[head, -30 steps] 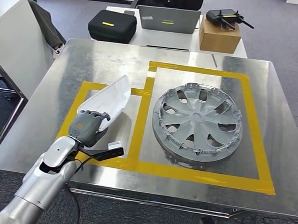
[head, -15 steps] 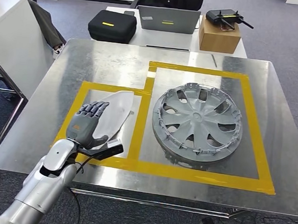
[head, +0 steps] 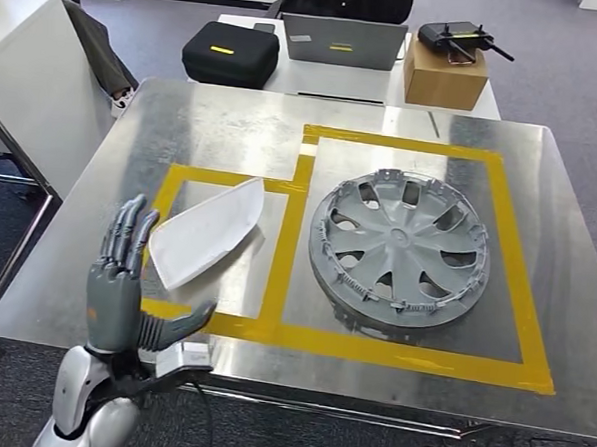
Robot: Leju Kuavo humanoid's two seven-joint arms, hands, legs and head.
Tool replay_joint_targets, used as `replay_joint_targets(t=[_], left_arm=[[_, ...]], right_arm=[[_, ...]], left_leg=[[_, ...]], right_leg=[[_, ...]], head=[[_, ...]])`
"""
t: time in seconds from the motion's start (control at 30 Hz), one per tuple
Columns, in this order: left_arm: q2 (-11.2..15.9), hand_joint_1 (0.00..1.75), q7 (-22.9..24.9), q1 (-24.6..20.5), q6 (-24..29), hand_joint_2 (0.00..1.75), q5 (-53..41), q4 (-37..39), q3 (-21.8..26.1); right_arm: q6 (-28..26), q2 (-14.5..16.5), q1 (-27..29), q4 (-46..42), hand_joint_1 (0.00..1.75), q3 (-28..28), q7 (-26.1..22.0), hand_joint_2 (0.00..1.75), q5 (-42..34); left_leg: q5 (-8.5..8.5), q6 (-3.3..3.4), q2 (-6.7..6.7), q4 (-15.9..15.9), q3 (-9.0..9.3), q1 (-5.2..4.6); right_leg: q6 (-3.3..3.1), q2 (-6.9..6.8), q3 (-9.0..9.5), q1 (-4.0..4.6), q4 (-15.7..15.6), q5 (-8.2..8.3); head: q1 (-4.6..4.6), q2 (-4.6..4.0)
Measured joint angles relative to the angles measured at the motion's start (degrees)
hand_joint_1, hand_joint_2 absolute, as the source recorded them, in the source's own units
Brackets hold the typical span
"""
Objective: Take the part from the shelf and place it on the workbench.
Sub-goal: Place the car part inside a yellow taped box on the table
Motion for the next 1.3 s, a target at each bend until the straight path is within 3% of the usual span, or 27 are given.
replay_joint_targets(t=[0.07,0.13,0.4,0.57,0.63,0.67,0.7,0.73,0.77,0.8,0.83,0.87,0.9,1.0,1.03,1.07,1.13,1.17,1.2,1.23,1.3], left_arm=[[-0.10,0.00,-1.44,3.82,2.89,0.00,1.07,-3.63,0.24],[-0.15,0.00,-2.13,5.68,3.97,0.00,1.66,-5.17,0.41],[-0.15,0.00,-2.13,5.71,3.97,0.00,1.67,-5.17,0.41],[-0.32,0.00,-2.97,7.17,4.48,0.00,2.35,-6.35,0.78],[-1.07,0.00,-5.31,9.63,4.99,0.00,4.04,-8.28,1.75],[-1.85,0.00,-7.55,11.50,5.23,0.00,5.59,-9.80,2.76],[-3.97,0.00,-11.92,14.90,5.48,0.00,9.25,-12.50,5.30],[-7.72,0.00,-15.57,18.86,5.60,0.00,14.36,-15.47,10.81],[-11.81,0.00,-18.40,23.01,5.71,0.00,20.05,-18.20,17.80],[-15.74,0.00,-20.07,26.52,5.78,0.00,25.22,-20.18,25.06],[-18.40,0.00,-19.51,28.15,5.77,0.00,28.49,-20.55,31.08],[-19.17,0.00,-18.72,28.20,5.77,0.00,29.74,-19.56,34.07],[-19.63,0.00,-18.47,27.92,5.76,0.00,30.38,-18.24,35.83],[-20.17,0.00,-18.31,26.17,5.74,0.00,34.31,-11.19,39.74],[-20.34,0.00,-18.74,25.29,5.73,0.00,36.79,-7.88,41.06],[-20.52,0.00,-19.69,24.35,5.74,0.00,39.37,-4.14,42.33],[-20.81,0.00,-21.31,22.65,5.72,0.00,43.51,3.37,44.27],[-20.91,0.00,-21.22,21.77,5.72,0.00,45.42,7.34,44.94],[-20.98,0.00,-20.07,20.84,5.65,0.44,47.38,11.48,45.36],[-21.00,0.00,-18.45,19.83,5.22,0.87,49.16,16.04,45.63],[-20.94,0.00,-15.25,18.01,2.03,1.75,51.51,26.22,46.39]], right_arm=[[-0.17,-0.01,0.52,0.00,0.00,-0.60,-0.15,0.00,-0.40],[-0.26,-0.01,0.79,0.00,0.00,-0.87,-0.19,0.00,-0.58],[-0.26,-0.01,0.80,0.00,0.00,-0.87,-0.19,0.00,-0.58],[-0.33,-0.01,0.99,0.00,0.00,-1.09,-0.24,0.00,-0.76],[-0.42,-0.01,1.32,0.01,0.00,-1.43,-0.36,0.00,-0.96],[-0.51,-0.01,1.52,0.02,0.00,-1.69,-0.47,0.00,-1.11],[-0.67,0.09,1.68,0.07,0.00,-2.20,-0.63,0.00,-1.31],[-0.92,0.18,1.70,0.13,0.00,-2.94,-0.70,0.00,-1.42],[-1.23,0.27,1.71,0.18,0.00,-3.77,-0.75,0.00,-1.48],[-1.51,0.37,1.58,0.24,0.00,-4.57,-0.74,0.00,-1.47],[-1.72,0.43,1.45,0.24,0.00,-5.12,-0.72,0.00,-1.34],[-1.82,0.50,1.32,0.24,0.00,-5.35,-0.74,0.00,-1.24],[-1.88,0.56,1.13,0.24,0.00,-5.48,-0.78,0.00,-1.15],[-1.99,0.64,0.89,0.24,0.00,-5.64,-0.81,0.00,-0.88],[-2.03,0.64,0.89,0.24,0.00,-5.72,-0.80,0.00,-0.79],[-2.07,0.64,0.90,0.25,0.00,-5.80,-0.78,0.00,-0.68],[-2.15,0.63,0.90,0.26,0.00,-5.91,-0.74,0.00,-0.51],[-2.17,0.63,0.90,0.26,0.00,-5.96,-0.72,0.00,-0.43],[-2.20,0.63,0.90,0.26,0.00,-6.03,-0.71,0.44,-0.36],[-2.22,0.63,0.90,0.26,0.00,-6.13,-0.69,0.87,-0.30],[-2.16,0.60,0.87,0.25,0.00,-6.36,0.29,1.75,-1.29]], left_leg=[[0.21,0.06,-0.31,-0.11,-0.26,0.00],[0.22,0.04,-0.47,-0.07,-0.41,0.01],[0.22,0.03,-0.48,-0.07,-0.41,0.01],[0.24,-0.01,-0.56,-0.04,-0.48,0.01],[0.28,-0.24,-0.82,0.10,-0.57,0.14],[0.25,-0.51,-1.02,0.31,-0.65,0.30],[0.01,-1.31,-1.41,1.30,-1.18,0.45],[-1.83,-2.25,-1.71,4.08,-2.46,0.61],[-4.84,-3.00,-2.00,9.34,-4.32,0.70],[-6.55,-2.92,-2.23,10.99,-3.74,0.35],[-8.08,-2.03,-2.10,10.55,-2.02,-0.17],[-7.84,-0.94,-1.93,8.25,0.43,-0.87],[-6.35,-0.01,-1.77,3.45,3.42,-1.54],[-4.60,0.31,-1.58,1.32,3.53,-1.93],[-3.74,0.47,-1.56,0.81,3.11,-1.78],[-2.84,0.62,-1.53,0.33,2.48,-1.58],[-1.39,0.82,-1.52,0.14,0.81,-1.44],[-0.72,0.78,-1.52,0.18,-0.09,-1.43],[-0.07,0.69,-1.51,0.22,-1.00,-1.40],[0.54,0.53,-1.51,0.30,-1.92,-1.35],[1.57,0.03,-1.44,0.70,-3.68,-1.15]], right_leg=[[0.25,1.65,-3.20,-0.12,6.96,-3.48],[0.44,1.89,-4.95,-0.21,10.69,-4.98],[0.44,1.89,-4.98,-0.21,10.75,-5.00],[0.58,1.90,-5.89,-0.28,12.67,-5.47],[0.88,1.88,-6.00,-0.54,12.69,-4.50],[1.14,1.87,-5.36,-0.79,11.25,-3.12],[1.14,2.13,-3.74,-1.14,7.78,-1.38],[0.21,2.18,-2.69,-1.17,4.73,0.30],[-0.89,2.09,-2.15,-0.89,1.78,2.24],[-2.20,1.98,-2.60,-0.24,0.08,3.72],[-3.18,1.55,-4.00,0.57,0.24,4.98],[-3.28,1.28,-4.96,1.07,0.21,5.95],[-3.15,1.13,-5.45,1.22,0.14,6.67],[-2.16,0.93,-5.74,0.82,-0.15,7.50],[-1.87,1.13,-6.08,0.81,0.42,6.45],[-1.63,1.40,-6.69,0.80,1.91,4.37],[-1.22,1.81,-8.07,0.66,7.58,-1.45],[-1.00,1.85,-8.41,0.57,10.66,-3.29],[-0.78,1.86,-8.25,0.51,12.85,-3.70],[-0.57,1.85,-7.42,0.47,13.58,-2.66],[-0.18,1.86,-3.27,0.33,9.88,1.20]], head=[[0.24,0.00],[0.29,0.00],[0.29,0.00],[0.22,0.00],[0.22,0.00],[0.23,0.00],[0.42,0.00],[0.24,0.00],[0.00,0.00],[-0.24,0.00],[-0.64,0.00],[-0.71,0.00],[-0.70,0.00],[-0.77,0.00],[-0.74,-0.01],[-0.60,-0.01],[-0.31,-0.01],[-0.20,0.00],[-0.16,0.00],[-0.14,0.00],[-0.07,0.00]])
